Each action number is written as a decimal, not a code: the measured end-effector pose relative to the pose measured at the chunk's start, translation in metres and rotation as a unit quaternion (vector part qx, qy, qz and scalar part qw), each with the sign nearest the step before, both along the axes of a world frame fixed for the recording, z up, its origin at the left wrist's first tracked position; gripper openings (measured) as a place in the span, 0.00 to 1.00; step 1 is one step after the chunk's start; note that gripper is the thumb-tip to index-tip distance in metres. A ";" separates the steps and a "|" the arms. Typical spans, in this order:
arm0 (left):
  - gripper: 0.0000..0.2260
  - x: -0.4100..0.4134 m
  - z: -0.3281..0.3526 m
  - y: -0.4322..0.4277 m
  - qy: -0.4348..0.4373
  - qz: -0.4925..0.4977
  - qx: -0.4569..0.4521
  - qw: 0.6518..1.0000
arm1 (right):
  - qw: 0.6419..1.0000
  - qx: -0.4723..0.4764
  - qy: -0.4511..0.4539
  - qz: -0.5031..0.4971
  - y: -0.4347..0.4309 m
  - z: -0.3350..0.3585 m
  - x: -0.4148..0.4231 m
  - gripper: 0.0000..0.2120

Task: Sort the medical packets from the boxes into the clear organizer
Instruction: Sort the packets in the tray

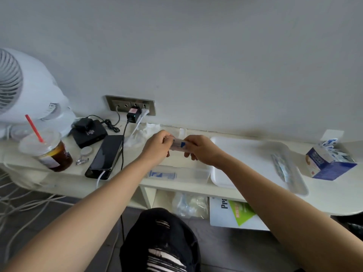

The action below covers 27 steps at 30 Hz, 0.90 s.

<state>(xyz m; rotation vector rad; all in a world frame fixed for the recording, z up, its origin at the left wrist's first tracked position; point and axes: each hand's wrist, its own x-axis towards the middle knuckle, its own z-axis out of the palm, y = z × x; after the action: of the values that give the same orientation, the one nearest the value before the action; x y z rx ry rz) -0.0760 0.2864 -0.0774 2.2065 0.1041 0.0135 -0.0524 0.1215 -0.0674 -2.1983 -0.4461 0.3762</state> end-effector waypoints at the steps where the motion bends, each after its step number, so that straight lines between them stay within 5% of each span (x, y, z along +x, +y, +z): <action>1: 0.09 0.000 -0.001 0.005 -0.018 0.014 0.040 0.999 | 1.000 -0.008 -0.003 -0.007 0.003 -0.001 0.002 0.09; 6: 0.08 -0.005 -0.017 0.043 -0.023 0.136 0.159 0.978 | 0.996 -0.077 0.042 0.006 0.033 -0.015 0.011 0.08; 10: 0.14 -0.014 -0.029 0.050 0.038 0.121 0.155 0.980 | 0.980 -0.182 0.059 0.048 0.058 -0.037 0.013 0.12; 17: 0.13 -0.014 -0.040 0.051 0.007 0.116 0.150 0.982 | 0.947 -0.300 0.049 0.100 0.073 -0.051 0.025 0.15; 27: 0.11 -0.015 -0.045 0.049 -0.011 0.114 0.151 0.982 | 0.959 -0.236 0.118 0.101 0.068 -0.058 0.025 0.15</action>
<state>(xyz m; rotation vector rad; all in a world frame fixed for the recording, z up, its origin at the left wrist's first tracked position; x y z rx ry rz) -0.0910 0.3353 -0.1221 2.4846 0.3629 0.1939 -0.0272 0.1899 -0.1252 -2.5259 -0.4857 0.9274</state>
